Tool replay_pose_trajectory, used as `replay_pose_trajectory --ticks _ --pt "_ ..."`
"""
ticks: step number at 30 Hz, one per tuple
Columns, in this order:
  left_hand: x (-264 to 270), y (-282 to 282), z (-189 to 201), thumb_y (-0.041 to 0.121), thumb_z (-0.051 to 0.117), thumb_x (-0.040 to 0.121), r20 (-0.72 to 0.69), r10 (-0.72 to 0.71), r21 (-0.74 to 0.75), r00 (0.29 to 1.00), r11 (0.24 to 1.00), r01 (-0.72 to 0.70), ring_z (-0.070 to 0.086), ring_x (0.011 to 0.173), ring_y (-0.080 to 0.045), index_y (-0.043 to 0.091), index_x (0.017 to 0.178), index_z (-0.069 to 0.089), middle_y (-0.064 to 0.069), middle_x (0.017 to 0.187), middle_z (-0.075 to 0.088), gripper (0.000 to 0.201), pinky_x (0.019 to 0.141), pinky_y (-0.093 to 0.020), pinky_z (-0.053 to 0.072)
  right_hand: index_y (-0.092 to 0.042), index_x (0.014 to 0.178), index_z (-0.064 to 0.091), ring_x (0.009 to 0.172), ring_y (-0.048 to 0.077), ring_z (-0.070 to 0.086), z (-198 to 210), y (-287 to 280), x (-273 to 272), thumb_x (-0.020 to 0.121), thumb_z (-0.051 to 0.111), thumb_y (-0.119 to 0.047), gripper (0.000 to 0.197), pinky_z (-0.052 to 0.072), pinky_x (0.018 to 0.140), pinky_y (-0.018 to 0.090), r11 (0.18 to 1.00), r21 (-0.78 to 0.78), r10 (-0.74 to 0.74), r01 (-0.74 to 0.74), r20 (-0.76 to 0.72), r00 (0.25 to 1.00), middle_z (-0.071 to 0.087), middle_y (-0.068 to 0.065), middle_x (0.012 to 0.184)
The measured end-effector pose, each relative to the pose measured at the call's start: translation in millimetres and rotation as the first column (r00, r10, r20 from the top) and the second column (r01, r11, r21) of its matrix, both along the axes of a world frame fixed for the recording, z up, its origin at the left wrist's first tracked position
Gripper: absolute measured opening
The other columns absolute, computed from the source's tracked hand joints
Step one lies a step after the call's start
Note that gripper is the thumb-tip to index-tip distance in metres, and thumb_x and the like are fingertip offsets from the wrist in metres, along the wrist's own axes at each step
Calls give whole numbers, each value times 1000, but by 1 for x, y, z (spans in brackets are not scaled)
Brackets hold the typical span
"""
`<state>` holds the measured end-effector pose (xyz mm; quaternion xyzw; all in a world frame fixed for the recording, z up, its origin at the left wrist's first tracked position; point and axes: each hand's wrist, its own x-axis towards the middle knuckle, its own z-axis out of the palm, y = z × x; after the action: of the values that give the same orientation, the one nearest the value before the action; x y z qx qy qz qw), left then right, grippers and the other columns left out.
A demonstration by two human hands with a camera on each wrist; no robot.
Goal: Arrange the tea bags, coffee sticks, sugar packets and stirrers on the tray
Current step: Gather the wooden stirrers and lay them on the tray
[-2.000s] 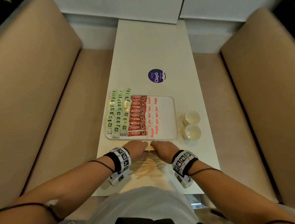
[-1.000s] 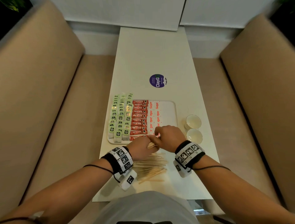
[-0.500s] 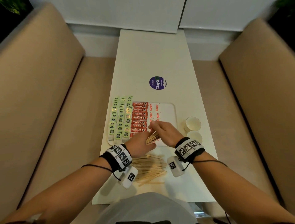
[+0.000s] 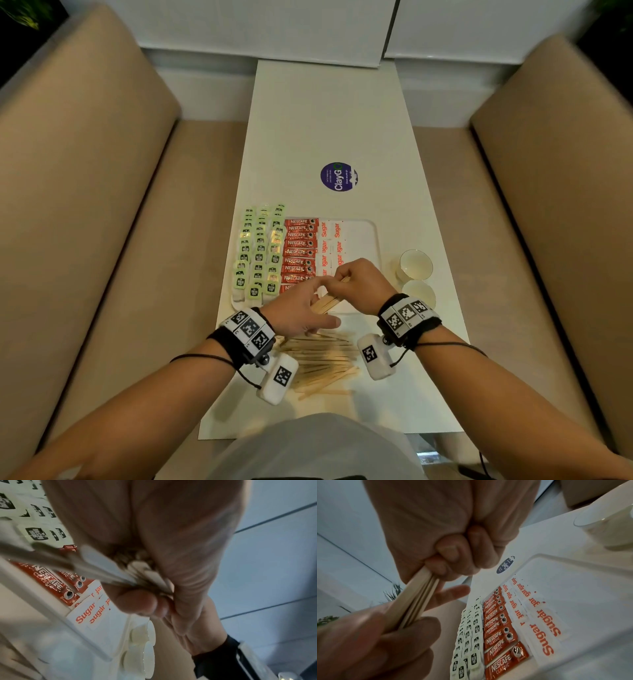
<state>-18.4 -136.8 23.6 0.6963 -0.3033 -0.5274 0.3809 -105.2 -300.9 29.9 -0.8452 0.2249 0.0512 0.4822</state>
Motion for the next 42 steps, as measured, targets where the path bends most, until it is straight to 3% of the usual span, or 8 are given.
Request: replay_pose_trajectory --ticks 2,9,14,16,20,26,32,42 --pt "7 4 -9 25 83 80 -91 -6 -13 996 1000 5 65 67 -25 25 147 41 -10 89 69 79 67 -45 58 -7 67 72 49 3 50 2 -4 -1 93 69 -32 36 41 56 20 999 -7 -40 40 16 999 63 -3 55" --pt "8 11 -7 19 70 94 -193 -38 -59 980 998 27 54 58 -15 16 120 63 -6 72 58 28 51 -25 46 -18 62 70 47 4 46 10 -11 -1 94 67 -34 36 40 53 20 997 -71 23 -20 48 999 59 -10 51" --pt "0 -7 -5 31 61 98 -71 -61 -42 996 997 58 54 57 -18 -4 97 64 -3 61 56 36 58 -30 46 -25 70 66 56 10 56 15 1 9 99 59 -43 34 44 56 21 941 -233 260 -246 30 965 67 -2 63" --pt "-1 -9 -2 32 54 102 -32 -39 -64 999 997 37 53 56 -16 6 80 59 -1 58 55 34 58 -28 46 -23 89 68 64 10 62 17 1 10 100 53 -50 33 50 62 29 945 -258 222 -203 48 974 68 -4 71" --pt "9 -10 -1 32 45 105 -268 237 -165 934 944 -287 53 67 -20 14 88 52 -2 67 49 26 66 -32 47 -27 125 60 65 6 65 17 -13 3 103 36 -59 46 54 70 30 999 -28 31 -29 79 996 70 -7 88" --pt "26 -21 8 30 38 107 -717 459 -115 524 664 -739 56 75 -22 16 86 55 -2 71 46 31 79 -42 46 -17 105 74 70 10 68 13 -4 -14 101 43 -59 52 52 68 26 969 118 236 -218 -170 957 77 -6 88" --pt "20 -31 11 32 39 107 -751 454 -102 480 638 -763 51 66 -17 16 89 51 1 67 45 27 70 -33 48 -14 84 72 59 11 60 6 12 -19 101 62 -33 27 52 66 26 919 302 299 -252 -120 947 73 0 73" --pt "18 -33 7 30 43 106 -745 477 -76 466 634 -770 60 71 -21 16 99 55 -2 71 54 19 73 -35 55 -16 84 79 68 8 69 8 5 -25 95 68 -42 30 53 72 19 928 180 351 -326 -133 927 76 -1 77"
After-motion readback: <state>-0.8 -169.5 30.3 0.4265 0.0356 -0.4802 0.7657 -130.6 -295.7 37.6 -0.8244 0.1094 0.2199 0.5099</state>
